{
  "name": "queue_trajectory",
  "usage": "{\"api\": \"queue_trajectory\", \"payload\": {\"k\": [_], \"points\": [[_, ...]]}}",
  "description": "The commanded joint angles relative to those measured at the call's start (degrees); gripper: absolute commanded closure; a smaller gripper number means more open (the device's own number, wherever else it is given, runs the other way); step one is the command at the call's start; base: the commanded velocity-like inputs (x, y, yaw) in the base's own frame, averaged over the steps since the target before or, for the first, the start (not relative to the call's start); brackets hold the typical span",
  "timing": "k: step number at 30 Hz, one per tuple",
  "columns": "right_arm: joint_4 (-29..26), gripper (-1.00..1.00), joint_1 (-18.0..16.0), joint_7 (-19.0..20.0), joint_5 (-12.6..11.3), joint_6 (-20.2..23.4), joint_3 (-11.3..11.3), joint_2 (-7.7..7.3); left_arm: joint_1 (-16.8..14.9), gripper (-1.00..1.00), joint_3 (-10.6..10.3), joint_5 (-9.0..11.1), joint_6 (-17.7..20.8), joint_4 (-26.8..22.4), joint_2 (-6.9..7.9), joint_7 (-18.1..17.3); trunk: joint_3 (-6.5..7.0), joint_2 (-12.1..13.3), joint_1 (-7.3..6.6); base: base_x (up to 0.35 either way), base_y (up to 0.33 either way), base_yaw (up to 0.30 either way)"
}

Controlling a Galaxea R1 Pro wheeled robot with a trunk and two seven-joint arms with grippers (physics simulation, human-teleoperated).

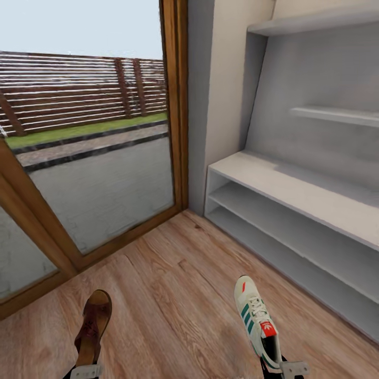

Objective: Pick up the two gym shoes and the two sandals from the corridor floor and place them onto the hallstand (shoe rack) in the corridor, making sure they are on the rack and not on the floor. Arrange them so the two gym shoes are next to each other and the two sandals are next to each other.

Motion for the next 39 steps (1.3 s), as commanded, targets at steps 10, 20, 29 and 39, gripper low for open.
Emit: {"api": "queue_trajectory", "payload": {"k": [10,20,29,39], "points": [[0.1,1.0,0.0,0.2,0.4,-0.2,-0.3,0.01,0.0,1.0,0.3,0.2,-0.1,0.0,-0.02,-0.6,-0.04,0.0,-0.01,0.0,0.196,-0.3],[0.0,1.0,0.0,0.2,0.4,-0.2,-0.3,0.01,0.0,1.0,0.3,0.2,-0.1,0.0,-0.02,-0.5,-0.04,0.0,-0.01,0.0,0.003,-0.3],[0.1,1.0,0.0,0.2,0.4,-0.2,-0.3,0.01,0.0,1.0,0.3,0.3,-0.1,0.6,-0.02,-0.5,-0.04,0.0,-0.01,0.0,0.0,-0.3],[0.1,1.0,0.0,0.2,0.4,-0.2,-0.3,0.01,0.0,1.0,0.3,0.3,-0.1,0.7,-0.02,-0.5,-0.04,0.0,-0.01,0.0,0.0,-0.3]]}}
